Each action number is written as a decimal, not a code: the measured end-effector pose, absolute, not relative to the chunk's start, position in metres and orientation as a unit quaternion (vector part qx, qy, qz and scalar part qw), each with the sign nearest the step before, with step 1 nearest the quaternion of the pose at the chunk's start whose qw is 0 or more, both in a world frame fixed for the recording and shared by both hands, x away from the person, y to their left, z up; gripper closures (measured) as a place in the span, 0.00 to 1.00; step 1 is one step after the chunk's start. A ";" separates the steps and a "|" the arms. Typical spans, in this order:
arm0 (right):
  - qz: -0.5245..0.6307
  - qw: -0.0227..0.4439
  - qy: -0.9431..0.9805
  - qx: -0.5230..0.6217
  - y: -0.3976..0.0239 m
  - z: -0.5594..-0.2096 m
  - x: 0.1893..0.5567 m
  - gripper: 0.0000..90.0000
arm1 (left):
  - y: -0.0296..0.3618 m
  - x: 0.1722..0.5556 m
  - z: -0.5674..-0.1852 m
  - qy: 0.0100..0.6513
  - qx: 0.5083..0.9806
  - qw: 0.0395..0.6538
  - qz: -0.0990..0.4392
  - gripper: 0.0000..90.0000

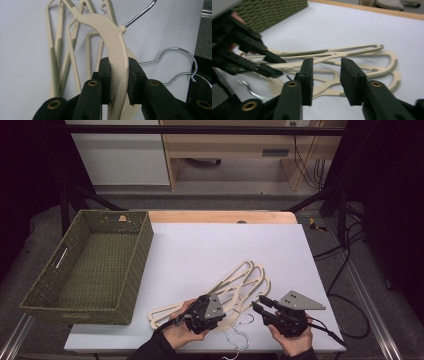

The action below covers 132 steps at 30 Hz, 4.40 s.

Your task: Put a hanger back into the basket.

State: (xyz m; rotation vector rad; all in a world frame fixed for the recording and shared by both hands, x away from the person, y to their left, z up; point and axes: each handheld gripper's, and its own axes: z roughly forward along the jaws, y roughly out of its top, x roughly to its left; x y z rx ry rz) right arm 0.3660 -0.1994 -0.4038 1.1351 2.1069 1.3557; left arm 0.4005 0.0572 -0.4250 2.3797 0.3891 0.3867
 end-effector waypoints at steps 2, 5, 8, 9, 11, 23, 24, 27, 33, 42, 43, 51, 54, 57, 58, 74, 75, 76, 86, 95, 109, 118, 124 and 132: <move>0.488 0.203 0.745 0.408 -0.205 -0.403 0.367 0.63 | 0.061 0.401 -0.420 0.155 0.912 0.347 0.153 0.85; 0.494 0.209 0.735 0.416 -0.213 -0.404 0.369 0.54 | 0.069 0.402 -0.413 0.170 0.906 0.353 0.158 0.86; 0.498 0.212 0.731 0.415 -0.217 -0.406 0.371 0.44 | 0.077 0.404 -0.406 0.185 0.900 0.357 0.167 0.88; 0.498 0.213 0.731 0.415 -0.218 -0.406 0.372 0.42 | 0.078 0.405 -0.405 0.191 0.896 0.363 0.168 0.88; 0.497 0.215 0.731 0.416 -0.219 -0.408 0.373 0.37 | 0.082 0.407 -0.402 0.202 0.892 0.366 0.171 0.89; 0.495 0.197 0.733 0.423 -0.222 -0.420 0.381 0.25 | 0.115 0.426 -0.390 0.265 0.861 0.380 0.209 0.96; 0.494 0.196 0.733 0.425 -0.222 -0.421 0.381 0.24 | 0.118 0.427 -0.389 0.268 0.859 0.384 0.209 0.96; 0.493 0.198 0.736 0.420 -0.224 -0.420 0.381 0.22 | 0.126 0.429 -0.386 0.273 0.853 0.395 0.207 0.96; 0.498 0.202 0.732 0.420 -0.226 -0.419 0.380 0.19 | 0.142 0.425 -0.369 0.280 0.832 0.433 0.203 0.96; 0.500 0.225 0.728 0.412 -0.231 -0.415 0.378 0.12 | 0.171 0.413 -0.331 0.288 0.801 0.482 0.207 0.96; 0.499 0.230 0.728 0.410 -0.231 -0.415 0.378 0.11 | 0.173 0.412 -0.328 0.288 0.799 0.485 0.209 0.96; 0.497 0.236 0.729 0.408 -0.232 -0.413 0.378 0.10 | 0.196 0.412 -0.296 0.283 0.787 0.502 0.221 0.96; 0.497 0.236 0.729 0.408 -0.232 -0.414 0.378 0.10 | 0.208 0.413 -0.283 0.283 0.782 0.507 0.227 0.96; 0.496 0.236 0.729 0.409 -0.232 -0.414 0.378 0.10 | 0.219 0.417 -0.273 0.280 0.783 0.505 0.232 0.96; 0.497 0.236 0.728 0.408 -0.232 -0.414 0.378 0.10 | 0.224 0.420 -0.269 0.281 0.782 0.505 0.232 0.96; 0.493 0.235 0.730 0.410 -0.231 -0.416 0.379 0.10 | 0.310 0.458 -0.240 0.321 0.775 0.480 0.258 0.96; 0.493 0.235 0.730 0.411 -0.231 -0.416 0.379 0.10 | 0.314 0.460 -0.240 0.321 0.776 0.477 0.260 0.96; 0.493 0.235 0.730 0.410 -0.231 -0.416 0.379 0.10 | 0.320 0.462 -0.240 0.323 0.777 0.472 0.261 0.96; 0.492 0.232 0.732 0.411 -0.230 -0.417 0.380 0.09 | 0.372 0.482 -0.255 0.351 0.779 0.441 0.274 0.96; 0.493 0.230 0.733 0.410 -0.230 -0.418 0.381 0.09 | 0.401 0.497 -0.278 0.373 0.776 0.434 0.266 0.96; 0.491 0.230 0.734 0.410 -0.230 -0.419 0.382 0.09 | 0.425 0.505 -0.313 0.416 0.769 0.418 0.247 0.96; 0.488 0.228 0.736 0.410 -0.229 -0.420 0.382 0.09 | 0.427 0.512 -0.353 0.447 0.766 0.408 0.217 0.95; 0.490 0.230 0.735 0.409 -0.229 -0.420 0.382 0.09 | 0.419 0.516 -0.365 0.453 0.774 0.387 0.214 0.95; 0.489 0.231 0.735 0.409 -0.229 -0.420 0.381 0.09 | 0.420 0.517 -0.368 0.466 0.769 0.388 0.204 0.94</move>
